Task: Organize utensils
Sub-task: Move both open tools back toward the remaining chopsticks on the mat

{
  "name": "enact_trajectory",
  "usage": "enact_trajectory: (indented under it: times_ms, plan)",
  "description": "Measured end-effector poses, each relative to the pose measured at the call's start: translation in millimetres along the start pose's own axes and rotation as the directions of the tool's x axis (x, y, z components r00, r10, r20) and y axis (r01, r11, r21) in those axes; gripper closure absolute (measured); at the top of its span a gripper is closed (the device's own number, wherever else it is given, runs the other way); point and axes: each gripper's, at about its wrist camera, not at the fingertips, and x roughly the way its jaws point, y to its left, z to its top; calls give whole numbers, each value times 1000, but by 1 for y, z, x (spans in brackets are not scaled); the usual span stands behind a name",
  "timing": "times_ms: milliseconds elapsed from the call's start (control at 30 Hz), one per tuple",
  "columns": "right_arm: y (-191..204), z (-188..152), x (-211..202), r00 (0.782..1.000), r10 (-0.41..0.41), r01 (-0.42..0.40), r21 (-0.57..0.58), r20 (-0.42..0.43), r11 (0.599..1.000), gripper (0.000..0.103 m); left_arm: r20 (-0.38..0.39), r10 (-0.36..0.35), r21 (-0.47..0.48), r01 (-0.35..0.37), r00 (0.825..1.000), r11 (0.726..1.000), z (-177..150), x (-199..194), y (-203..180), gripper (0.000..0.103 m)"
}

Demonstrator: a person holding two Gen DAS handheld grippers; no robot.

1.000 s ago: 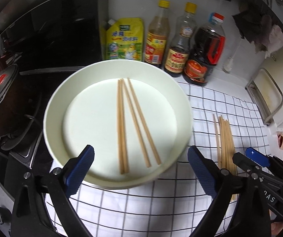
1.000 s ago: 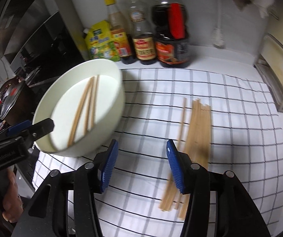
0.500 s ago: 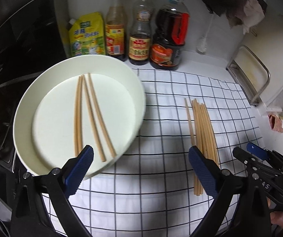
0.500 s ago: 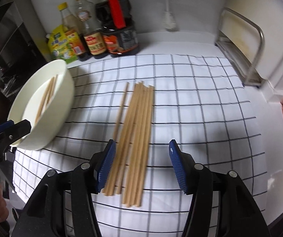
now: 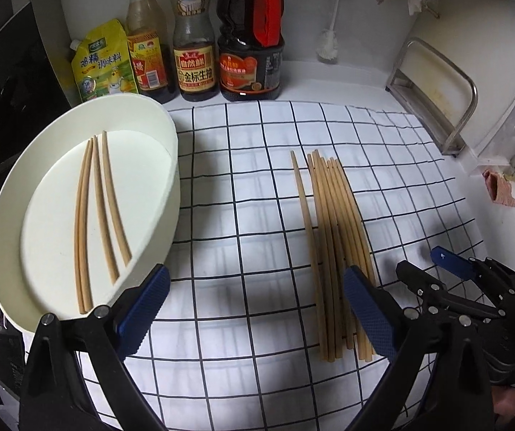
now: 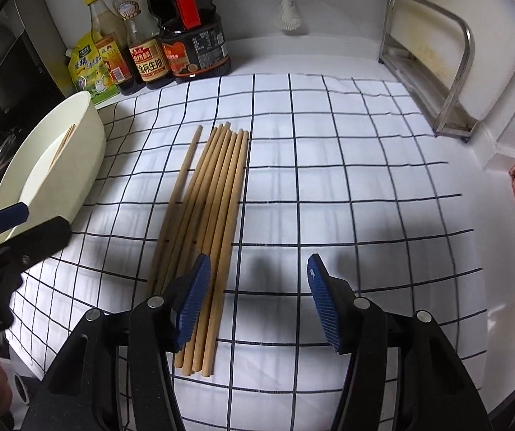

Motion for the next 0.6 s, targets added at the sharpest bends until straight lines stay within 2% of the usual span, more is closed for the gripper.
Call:
enact_trajectory:
  times_ms: [333, 600]
  plan:
    - [4, 0, 30, 1000, 1, -1, -13, -17, 1000, 49, -37, 29, -17, -30, 999, 999, -6, 28, 3, 8]
    - [7, 2, 38, 999, -37, 36, -37, -27, 999, 49, -47, 39, -35, -41, 998, 999, -7, 38, 5, 8]
